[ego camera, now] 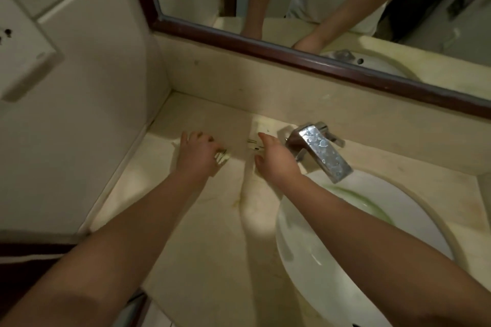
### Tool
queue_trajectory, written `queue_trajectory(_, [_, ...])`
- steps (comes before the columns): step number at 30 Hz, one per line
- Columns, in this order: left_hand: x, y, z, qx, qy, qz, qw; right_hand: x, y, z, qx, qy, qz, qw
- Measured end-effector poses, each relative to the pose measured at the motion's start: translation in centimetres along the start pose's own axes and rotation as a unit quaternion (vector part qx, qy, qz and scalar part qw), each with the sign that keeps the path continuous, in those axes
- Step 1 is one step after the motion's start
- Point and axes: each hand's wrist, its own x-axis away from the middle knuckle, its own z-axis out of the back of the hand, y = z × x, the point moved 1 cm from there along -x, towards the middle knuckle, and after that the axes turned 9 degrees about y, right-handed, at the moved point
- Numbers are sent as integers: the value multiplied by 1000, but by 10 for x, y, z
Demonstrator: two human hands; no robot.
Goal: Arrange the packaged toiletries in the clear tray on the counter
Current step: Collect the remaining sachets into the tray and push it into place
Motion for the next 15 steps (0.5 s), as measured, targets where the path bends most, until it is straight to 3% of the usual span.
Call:
queue_trajectory(5, [-1,5,15,122,156,40,979,-17,4,-11,26,-24,-33,999])
queue_trajectory(8, [7,-3,28,231,210,88,946,-25,4,-23,60,-44,-52,996])
queue_trajectory(13, [41,-35,42,376,192,232,876,-30,0,-35,148,7,13,989])
queue_trajectory(15, [54,-49,42,443,164,309,826,-25,-2,-35,174,35,53,983])
